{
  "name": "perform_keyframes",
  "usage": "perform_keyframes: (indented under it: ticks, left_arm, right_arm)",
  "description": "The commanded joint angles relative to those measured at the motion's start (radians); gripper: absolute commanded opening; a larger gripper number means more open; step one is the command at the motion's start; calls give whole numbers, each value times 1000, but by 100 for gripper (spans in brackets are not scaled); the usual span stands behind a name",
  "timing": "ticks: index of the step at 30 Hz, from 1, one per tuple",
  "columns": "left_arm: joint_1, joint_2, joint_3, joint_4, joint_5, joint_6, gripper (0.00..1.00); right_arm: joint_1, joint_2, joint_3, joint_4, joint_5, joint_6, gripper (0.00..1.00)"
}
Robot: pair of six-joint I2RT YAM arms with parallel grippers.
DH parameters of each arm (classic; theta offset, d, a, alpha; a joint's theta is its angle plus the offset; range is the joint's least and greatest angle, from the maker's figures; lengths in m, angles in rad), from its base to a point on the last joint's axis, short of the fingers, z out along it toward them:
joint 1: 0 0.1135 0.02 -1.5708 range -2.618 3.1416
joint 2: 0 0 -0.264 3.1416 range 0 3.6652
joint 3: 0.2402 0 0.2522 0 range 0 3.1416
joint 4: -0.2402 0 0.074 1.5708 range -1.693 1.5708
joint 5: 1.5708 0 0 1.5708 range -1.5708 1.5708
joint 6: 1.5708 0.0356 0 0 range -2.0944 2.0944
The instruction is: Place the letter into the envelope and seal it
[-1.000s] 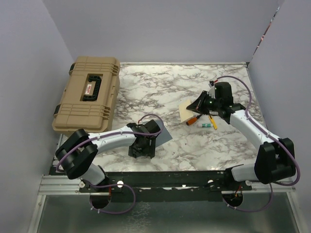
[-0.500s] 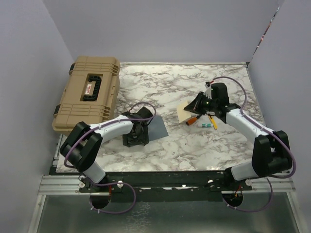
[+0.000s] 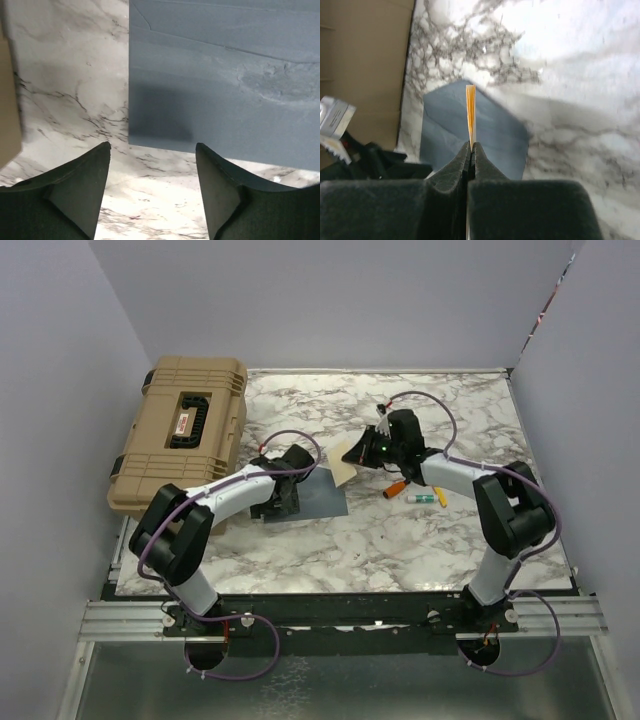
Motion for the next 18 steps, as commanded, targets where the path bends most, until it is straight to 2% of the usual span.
perform_keyframes:
  ticks: [1,3,5,8,12,18]
  left_arm:
    - [3,-65,-14,-21,-26,-11,57]
    - [1,-74,-42,-19,-20,-4,42]
    - [0,-80,-72,-15,-9,3,37]
    - [-1,-83,-107,11,37,21,36]
    - [-4,-67,-120,29,48,23,36]
    - [-4,-10,-111,86,6,21,39]
  right_arm:
    - [8,83,86,133,147,-23,0]
    - [7,121,115,150,211,-36,0]
    - [8,160,136,181,279,-57,0]
    - [8,226,168,239,329,-85,0]
    - [9,302,217,230,266,-101,0]
    - [10,249,33,324,208,-91,0]
